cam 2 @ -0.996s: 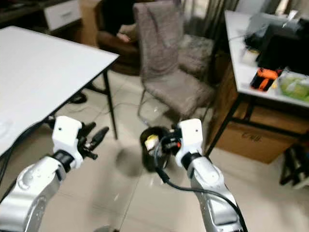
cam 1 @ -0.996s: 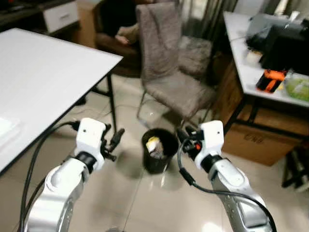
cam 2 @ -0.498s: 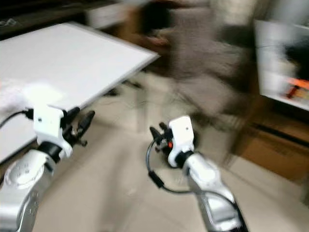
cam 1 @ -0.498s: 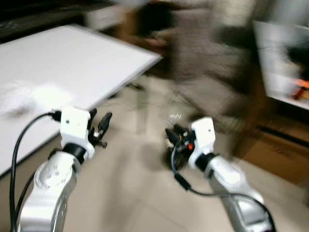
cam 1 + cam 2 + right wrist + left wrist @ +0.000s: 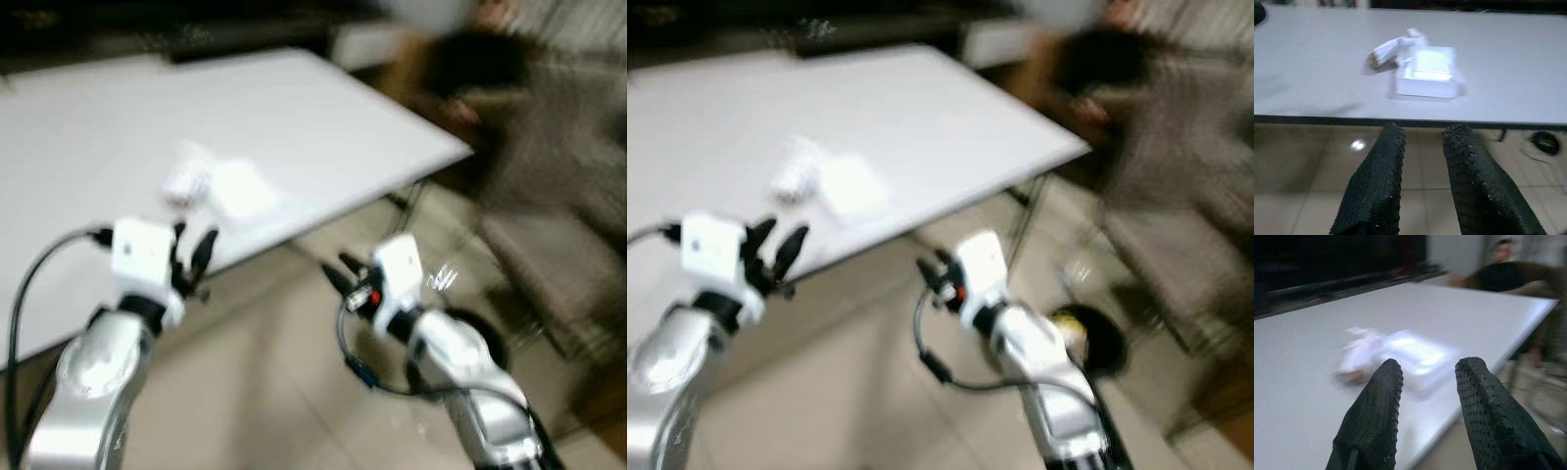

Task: Picking trash to rubbish bin

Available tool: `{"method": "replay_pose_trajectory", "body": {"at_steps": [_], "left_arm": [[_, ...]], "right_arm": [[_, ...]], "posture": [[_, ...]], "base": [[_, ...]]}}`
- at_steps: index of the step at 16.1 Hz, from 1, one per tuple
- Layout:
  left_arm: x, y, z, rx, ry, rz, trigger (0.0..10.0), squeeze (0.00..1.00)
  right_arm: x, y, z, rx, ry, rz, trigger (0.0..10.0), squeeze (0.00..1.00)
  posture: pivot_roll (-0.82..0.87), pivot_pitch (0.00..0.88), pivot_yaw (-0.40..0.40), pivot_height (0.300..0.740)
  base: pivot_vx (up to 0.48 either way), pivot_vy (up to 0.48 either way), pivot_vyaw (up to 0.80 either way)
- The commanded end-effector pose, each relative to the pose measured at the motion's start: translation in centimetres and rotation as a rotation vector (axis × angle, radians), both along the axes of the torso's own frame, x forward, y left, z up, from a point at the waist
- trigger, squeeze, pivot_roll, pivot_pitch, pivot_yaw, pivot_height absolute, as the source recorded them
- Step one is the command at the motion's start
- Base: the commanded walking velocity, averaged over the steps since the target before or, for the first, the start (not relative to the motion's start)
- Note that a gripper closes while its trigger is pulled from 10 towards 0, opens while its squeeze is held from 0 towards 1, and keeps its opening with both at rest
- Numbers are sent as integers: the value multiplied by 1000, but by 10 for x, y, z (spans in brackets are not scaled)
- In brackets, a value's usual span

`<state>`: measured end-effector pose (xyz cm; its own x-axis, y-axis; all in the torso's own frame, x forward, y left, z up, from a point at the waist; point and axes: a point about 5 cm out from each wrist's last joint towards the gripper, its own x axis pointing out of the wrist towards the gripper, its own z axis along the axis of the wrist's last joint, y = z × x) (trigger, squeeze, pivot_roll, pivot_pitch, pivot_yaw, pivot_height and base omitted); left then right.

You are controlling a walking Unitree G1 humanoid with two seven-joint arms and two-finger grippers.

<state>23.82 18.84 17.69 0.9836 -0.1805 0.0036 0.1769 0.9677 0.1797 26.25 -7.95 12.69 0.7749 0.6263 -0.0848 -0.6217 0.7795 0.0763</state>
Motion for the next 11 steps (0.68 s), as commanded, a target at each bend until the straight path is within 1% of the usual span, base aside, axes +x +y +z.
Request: {"method": "replay_pose_trajectory", "body": {"at_steps": [1, 6, 8, 9, 11], "left_arm": [[-2, 6, 4, 14, -9, 26, 10000, 0], [-4, 8, 4, 31, 1, 25, 10000, 0], [-2, 5, 4, 43, 10, -10, 10000, 0], [1, 2, 5, 45, 14, -37, 10000, 0], [6, -6, 4, 45, 23, -116, 10000, 0]], "right_arm": [[2, 8, 7, 24, -33, 41, 10000, 0], [4, 13, 9, 34, -46, 54, 10000, 0], [6, 11, 14, 57, -60, 25, 10000, 0], [9, 5, 20, 94, -60, -18, 10000, 0], [14, -9, 34, 58, -100, -53, 10000, 0]], "posture": [[86, 32, -115, 740], [96, 26, -108, 740], [84, 23, -85, 740], [71, 21, -69, 740], [45, 14, -51, 740]], "base": [[356, 0, 800], [360, 0, 800], [360, 0, 800], [360, 0, 0], [360, 0, 0]]}}
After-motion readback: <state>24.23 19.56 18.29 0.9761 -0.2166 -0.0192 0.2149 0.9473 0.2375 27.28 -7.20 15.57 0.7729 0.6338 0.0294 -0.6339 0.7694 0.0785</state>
